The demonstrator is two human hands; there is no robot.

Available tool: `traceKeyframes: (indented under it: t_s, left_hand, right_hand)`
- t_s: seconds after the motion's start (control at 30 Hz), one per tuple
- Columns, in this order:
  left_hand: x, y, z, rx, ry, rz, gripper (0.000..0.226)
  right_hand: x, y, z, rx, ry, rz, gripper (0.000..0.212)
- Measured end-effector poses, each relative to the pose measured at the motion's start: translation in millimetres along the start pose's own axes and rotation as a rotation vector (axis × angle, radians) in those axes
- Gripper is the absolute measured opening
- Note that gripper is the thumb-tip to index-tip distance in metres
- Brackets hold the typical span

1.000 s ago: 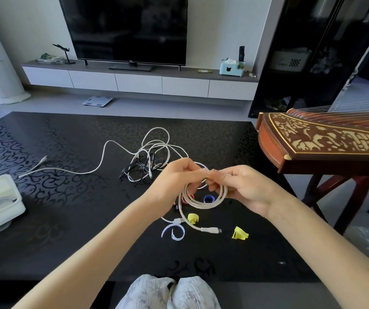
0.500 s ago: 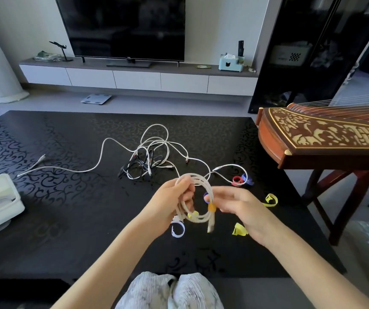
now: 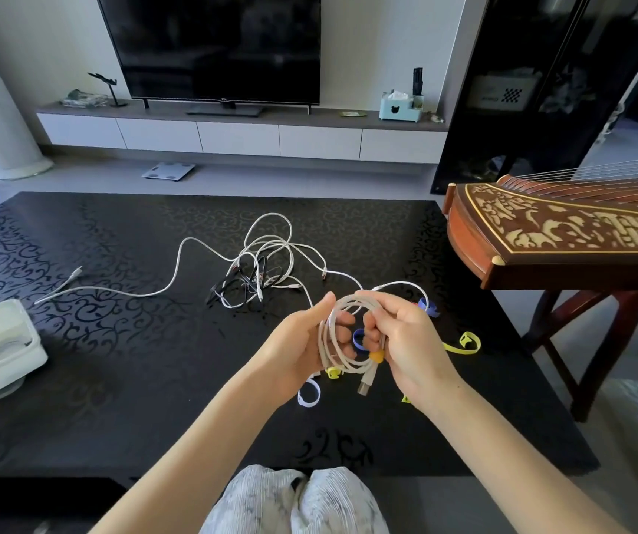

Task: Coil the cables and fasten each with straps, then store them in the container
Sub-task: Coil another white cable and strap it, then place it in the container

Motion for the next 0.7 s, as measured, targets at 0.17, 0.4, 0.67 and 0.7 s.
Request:
traceKeyframes:
  t_s: [0.17,0.4,0.67,0.7]
  left_hand:
    - [4.5,1.9,0.9,-0.015,-0.137,0.077,0.034]
    - [13.1,-2.1,9.5,0.005,-0.425,0.115,0.031]
    - [-14.9,-8.6,-4.0,0.098,-0.197,0.039,0.037]
    - [-18.2,-10.1,-3.6,0.087,-0.188,0.039,0.039]
  right_hand:
    - [11.0,1.8,3.7,-0.017,0.060,0.053,0.035]
    - [3.7,2.0,14.2,-0.206,0.164,0.010,0.028]
    - [17.6,-0.9,-13.1,0.167,0.025,0.014,0.027]
    - [20.9,-1.2,-15.1,0.191,0.018,0.016,0.027]
Point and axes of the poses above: each hand's wrist, its own y-axis away from the middle knuckle, its own z-axis out of the palm, x = y × z, the point moved 9 cm from there along -y, towards the middle knuckle, and after that the axes turned 8 degrees about y, right-handed, at the moved point
